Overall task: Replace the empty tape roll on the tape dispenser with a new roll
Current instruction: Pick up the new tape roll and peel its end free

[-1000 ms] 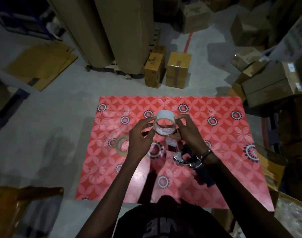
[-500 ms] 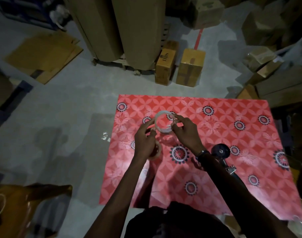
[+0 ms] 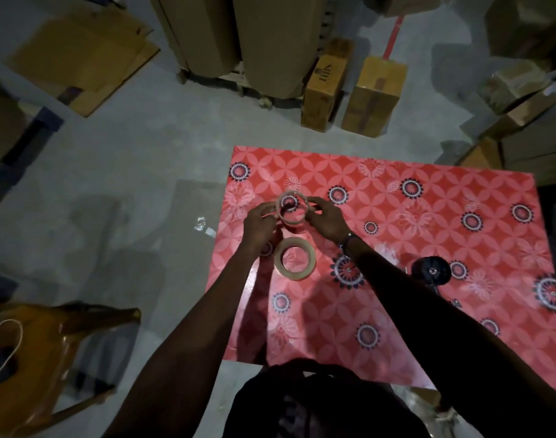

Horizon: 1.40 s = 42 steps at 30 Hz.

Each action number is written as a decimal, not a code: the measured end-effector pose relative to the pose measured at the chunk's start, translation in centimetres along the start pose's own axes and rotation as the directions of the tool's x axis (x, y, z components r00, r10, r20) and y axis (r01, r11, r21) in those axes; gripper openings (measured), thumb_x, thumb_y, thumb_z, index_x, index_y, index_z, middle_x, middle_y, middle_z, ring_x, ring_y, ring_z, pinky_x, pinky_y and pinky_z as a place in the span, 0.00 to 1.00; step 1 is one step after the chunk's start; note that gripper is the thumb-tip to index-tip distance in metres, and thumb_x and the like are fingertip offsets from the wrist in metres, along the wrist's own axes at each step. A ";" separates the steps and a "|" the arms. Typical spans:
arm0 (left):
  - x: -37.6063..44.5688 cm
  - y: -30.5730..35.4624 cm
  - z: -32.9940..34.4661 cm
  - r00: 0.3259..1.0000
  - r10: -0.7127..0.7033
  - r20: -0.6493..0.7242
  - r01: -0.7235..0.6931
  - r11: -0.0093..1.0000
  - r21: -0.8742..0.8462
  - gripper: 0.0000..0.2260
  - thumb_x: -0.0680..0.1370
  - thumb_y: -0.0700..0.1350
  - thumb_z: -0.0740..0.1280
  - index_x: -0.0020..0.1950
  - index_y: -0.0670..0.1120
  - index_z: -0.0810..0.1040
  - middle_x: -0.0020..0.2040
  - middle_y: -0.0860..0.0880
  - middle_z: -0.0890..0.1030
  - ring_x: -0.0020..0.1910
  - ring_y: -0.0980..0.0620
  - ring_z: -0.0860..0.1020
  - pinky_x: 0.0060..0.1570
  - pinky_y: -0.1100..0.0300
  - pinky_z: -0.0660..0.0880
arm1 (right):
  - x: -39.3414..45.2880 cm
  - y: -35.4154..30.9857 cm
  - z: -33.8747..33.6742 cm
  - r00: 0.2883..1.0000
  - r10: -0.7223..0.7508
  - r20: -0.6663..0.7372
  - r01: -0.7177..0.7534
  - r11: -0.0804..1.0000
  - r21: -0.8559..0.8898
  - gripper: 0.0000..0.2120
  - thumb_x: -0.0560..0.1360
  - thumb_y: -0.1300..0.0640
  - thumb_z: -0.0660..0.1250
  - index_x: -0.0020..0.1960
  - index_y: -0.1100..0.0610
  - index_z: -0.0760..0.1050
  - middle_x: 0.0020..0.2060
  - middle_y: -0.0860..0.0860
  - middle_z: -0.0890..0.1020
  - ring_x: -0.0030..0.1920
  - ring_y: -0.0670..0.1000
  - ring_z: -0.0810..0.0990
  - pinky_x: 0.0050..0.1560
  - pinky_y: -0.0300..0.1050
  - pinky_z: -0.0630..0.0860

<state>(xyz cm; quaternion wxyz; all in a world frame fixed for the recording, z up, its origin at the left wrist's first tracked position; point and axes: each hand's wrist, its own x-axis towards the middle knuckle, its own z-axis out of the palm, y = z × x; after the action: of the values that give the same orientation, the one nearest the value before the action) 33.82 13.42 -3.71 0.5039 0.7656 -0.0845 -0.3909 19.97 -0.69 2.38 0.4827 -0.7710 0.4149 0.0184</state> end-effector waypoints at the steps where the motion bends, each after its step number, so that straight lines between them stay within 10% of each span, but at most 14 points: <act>1: 1.2 -1.1 0.2 1.000 -0.024 0.008 0.024 1.000 0.008 0.16 0.69 0.40 0.67 0.49 0.57 0.87 0.54 0.47 0.88 0.56 0.42 0.85 0.62 0.41 0.81 | 0.7 0.7 0.5 0.999 0.037 0.013 -0.037 0.999 0.010 0.21 0.80 0.60 0.68 0.73 0.59 0.76 0.63 0.61 0.84 0.60 0.61 0.84 0.63 0.53 0.79; 10: 0.0 0.4 0.3 0.993 -0.106 0.053 0.109 0.992 -0.058 0.14 0.78 0.30 0.66 0.59 0.42 0.84 0.51 0.46 0.85 0.54 0.44 0.83 0.65 0.41 0.78 | 3.3 4.6 2.7 0.991 0.099 0.091 -0.108 0.989 0.103 0.35 0.70 0.48 0.62 0.76 0.58 0.73 0.65 0.65 0.83 0.54 0.53 0.77 0.68 0.62 0.77; 17: -1.3 -4.7 -1.2 0.997 -0.066 0.026 0.062 0.989 0.135 0.12 0.67 0.53 0.72 0.49 0.56 0.87 0.55 0.46 0.88 0.57 0.45 0.85 0.62 0.44 0.80 | -3.1 5.5 2.1 0.994 0.107 0.002 -0.107 0.989 0.105 0.31 0.68 0.49 0.65 0.67 0.62 0.79 0.60 0.59 0.86 0.59 0.52 0.83 0.58 0.41 0.74; 24: -8.8 -3.9 0.2 0.997 -0.028 0.072 0.008 0.965 0.264 0.18 0.76 0.34 0.67 0.63 0.46 0.84 0.60 0.48 0.85 0.57 0.51 0.81 0.55 0.61 0.76 | -5.2 13.5 6.4 0.996 -0.085 0.005 0.085 0.996 0.034 0.27 0.72 0.48 0.72 0.64 0.66 0.80 0.57 0.62 0.86 0.55 0.64 0.86 0.55 0.63 0.81; 29: -10.7 -2.4 0.0 0.999 -0.021 0.044 0.013 0.985 0.171 0.23 0.70 0.36 0.73 0.65 0.46 0.82 0.57 0.51 0.85 0.59 0.49 0.84 0.60 0.52 0.80 | -7.2 8.7 3.2 1.000 -0.010 0.018 0.008 0.994 0.113 0.32 0.69 0.46 0.71 0.69 0.61 0.79 0.61 0.59 0.85 0.58 0.57 0.83 0.60 0.48 0.77; 34: -12.9 1.4 -0.2 0.974 0.192 0.118 -0.205 0.972 0.112 0.25 0.70 0.37 0.78 0.66 0.49 0.80 0.62 0.50 0.84 0.61 0.53 0.82 0.54 0.67 0.80 | -9.9 4.7 -2.2 0.999 -0.049 0.012 0.044 0.957 0.288 0.23 0.76 0.55 0.73 0.72 0.52 0.79 0.62 0.52 0.83 0.63 0.58 0.83 0.68 0.63 0.78; 42: -16.5 9.4 2.1 0.889 0.440 0.130 -0.450 0.891 0.058 0.22 0.76 0.42 0.76 0.70 0.49 0.80 0.60 0.49 0.84 0.58 0.52 0.82 0.62 0.55 0.79 | -14.0 1.2 -12.4 0.980 -0.123 0.154 -0.002 0.776 0.631 0.20 0.81 0.69 0.66 0.63 0.47 0.82 0.57 0.48 0.88 0.60 0.53 0.83 0.68 0.50 0.78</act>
<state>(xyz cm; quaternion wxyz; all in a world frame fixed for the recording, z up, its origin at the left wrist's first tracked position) 23.65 16.07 12.22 0.5408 0.7235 -0.3030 -0.3039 5.40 -1.59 14.16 0.7489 -0.5738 0.3252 -0.0641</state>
